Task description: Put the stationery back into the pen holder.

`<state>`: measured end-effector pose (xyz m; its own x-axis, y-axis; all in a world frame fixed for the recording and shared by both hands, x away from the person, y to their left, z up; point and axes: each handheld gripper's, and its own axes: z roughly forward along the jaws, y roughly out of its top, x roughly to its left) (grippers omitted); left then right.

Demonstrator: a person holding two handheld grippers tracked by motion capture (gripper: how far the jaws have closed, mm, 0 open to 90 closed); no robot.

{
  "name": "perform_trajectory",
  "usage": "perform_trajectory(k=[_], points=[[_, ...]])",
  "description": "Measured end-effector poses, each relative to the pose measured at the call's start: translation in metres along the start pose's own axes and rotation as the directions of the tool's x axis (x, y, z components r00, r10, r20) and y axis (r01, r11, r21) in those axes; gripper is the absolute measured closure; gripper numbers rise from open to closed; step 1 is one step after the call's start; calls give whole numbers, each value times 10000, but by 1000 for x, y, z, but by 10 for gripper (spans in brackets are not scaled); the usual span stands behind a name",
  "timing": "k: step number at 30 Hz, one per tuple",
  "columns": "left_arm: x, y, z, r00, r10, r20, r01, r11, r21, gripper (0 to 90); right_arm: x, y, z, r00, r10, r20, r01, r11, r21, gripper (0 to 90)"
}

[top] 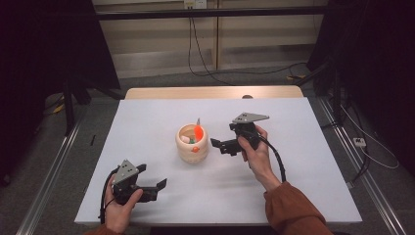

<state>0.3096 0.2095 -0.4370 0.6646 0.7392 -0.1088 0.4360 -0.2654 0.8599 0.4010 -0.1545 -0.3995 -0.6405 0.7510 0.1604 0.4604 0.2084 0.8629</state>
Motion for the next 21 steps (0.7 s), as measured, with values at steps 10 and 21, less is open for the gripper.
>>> perform_trajectory(k=[10,21], points=[[0,2,-3,9998,-23,-173,18,9997,-244,63,2,-13,-23,9973,-257,689,262,9996,-69,50],[0,2,-5,9998,26,-208,-31,9998,-211,63,0,-38,-40,9912,-443,1245,453,9990,-50,57]])
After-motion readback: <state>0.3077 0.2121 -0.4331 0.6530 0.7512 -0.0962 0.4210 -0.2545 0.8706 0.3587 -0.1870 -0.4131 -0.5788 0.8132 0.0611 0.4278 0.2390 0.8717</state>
